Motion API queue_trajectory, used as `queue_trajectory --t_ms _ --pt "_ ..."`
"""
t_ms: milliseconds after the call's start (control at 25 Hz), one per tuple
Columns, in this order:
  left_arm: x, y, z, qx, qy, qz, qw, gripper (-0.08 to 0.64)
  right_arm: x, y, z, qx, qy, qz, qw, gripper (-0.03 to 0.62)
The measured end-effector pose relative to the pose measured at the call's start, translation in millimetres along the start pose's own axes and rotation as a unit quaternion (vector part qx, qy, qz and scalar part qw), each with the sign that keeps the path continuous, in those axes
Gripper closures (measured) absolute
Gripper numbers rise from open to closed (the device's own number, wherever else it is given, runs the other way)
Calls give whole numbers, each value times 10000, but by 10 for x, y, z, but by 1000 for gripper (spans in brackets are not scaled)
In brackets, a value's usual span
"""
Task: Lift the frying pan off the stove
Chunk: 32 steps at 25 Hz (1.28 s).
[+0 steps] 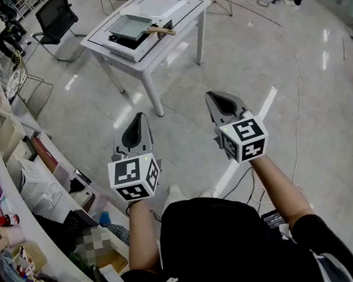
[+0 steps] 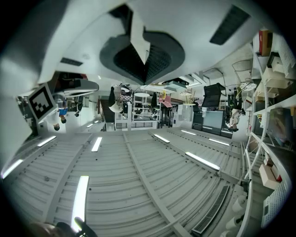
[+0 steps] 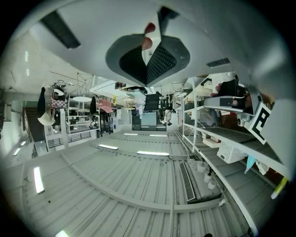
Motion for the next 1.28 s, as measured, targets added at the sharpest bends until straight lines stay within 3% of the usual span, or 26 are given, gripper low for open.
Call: queue_trajectory --t_ms 280,760,1280 --pt "4 -93 89 35 1 -12 10000 550 51 -104 -15 -78 270 -60 9996 591" --pt "108 -54 94 28 -17 -97 9999 550 182 2 11 -133 337 -278 9990 591" --pt "124 667 -354 64 -72 -18 10000 549 -9 777 208 -118 322 -261 9991 591"
Point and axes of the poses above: the fingertips, and each gripper's own axes: y forward along the fingers, z to its right, x out of its underside, the point moved 3 cm from there along -y, backward along the fingers, and after that the axes turned 13 degrees about y, right-handed, at the moved point
